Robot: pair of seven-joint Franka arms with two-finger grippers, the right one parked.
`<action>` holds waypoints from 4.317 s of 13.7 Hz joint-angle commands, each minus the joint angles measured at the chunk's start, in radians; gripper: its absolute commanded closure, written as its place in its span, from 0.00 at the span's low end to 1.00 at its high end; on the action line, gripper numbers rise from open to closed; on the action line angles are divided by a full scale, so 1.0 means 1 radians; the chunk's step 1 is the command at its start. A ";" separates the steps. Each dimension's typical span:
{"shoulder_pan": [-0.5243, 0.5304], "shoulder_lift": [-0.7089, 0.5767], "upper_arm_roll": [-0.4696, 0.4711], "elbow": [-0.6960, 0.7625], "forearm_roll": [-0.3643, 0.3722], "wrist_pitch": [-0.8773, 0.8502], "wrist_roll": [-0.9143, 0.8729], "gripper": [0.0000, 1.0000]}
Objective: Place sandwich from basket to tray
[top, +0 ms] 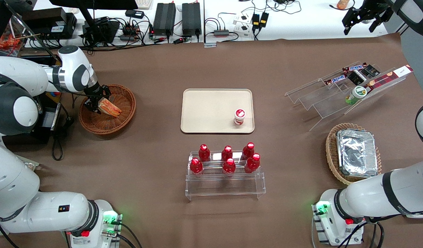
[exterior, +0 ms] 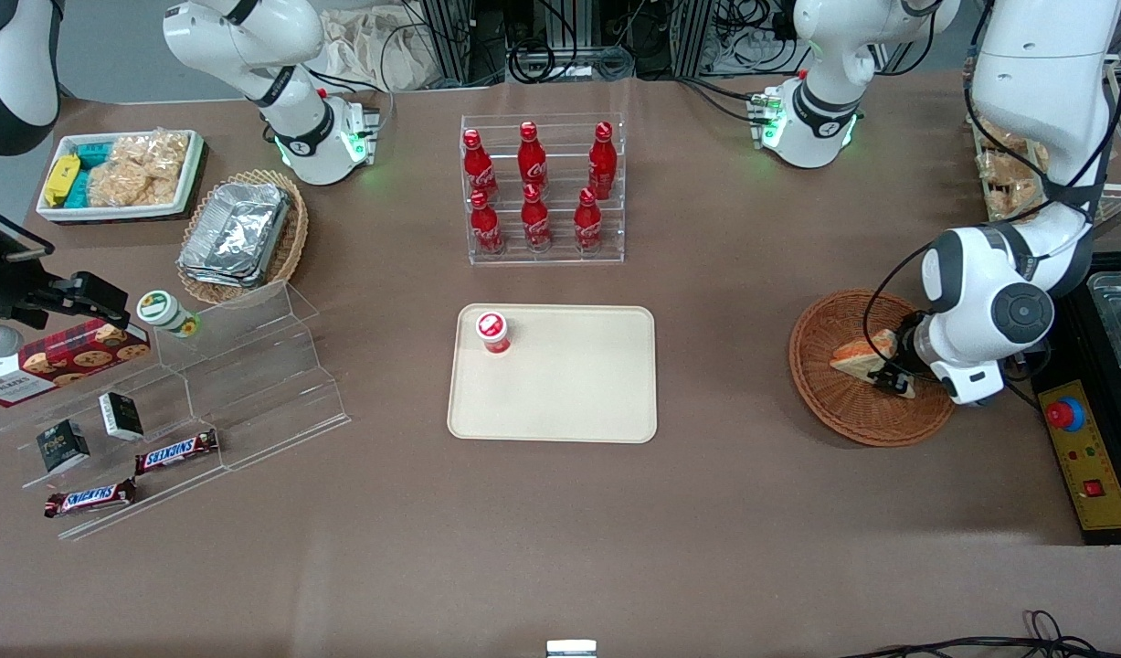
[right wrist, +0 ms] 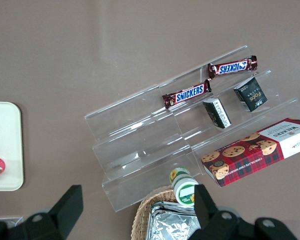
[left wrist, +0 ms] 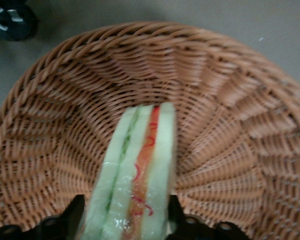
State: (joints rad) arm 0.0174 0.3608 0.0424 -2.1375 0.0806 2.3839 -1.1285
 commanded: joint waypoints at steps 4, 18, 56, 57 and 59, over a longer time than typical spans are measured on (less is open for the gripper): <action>-0.001 -0.088 -0.003 0.091 0.004 -0.147 0.126 1.00; -0.175 0.262 -0.380 0.803 -0.012 -0.468 0.474 1.00; 0.093 -0.356 -0.372 0.294 -0.088 -0.615 0.895 0.00; 0.136 -0.356 -0.374 0.304 -0.084 -0.643 0.961 0.00; 0.167 -0.318 -0.366 0.397 -0.071 -0.666 0.997 0.00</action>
State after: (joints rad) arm 0.1500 0.0298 -0.3205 -1.8108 0.0091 1.7606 -0.1851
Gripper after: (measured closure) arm 0.000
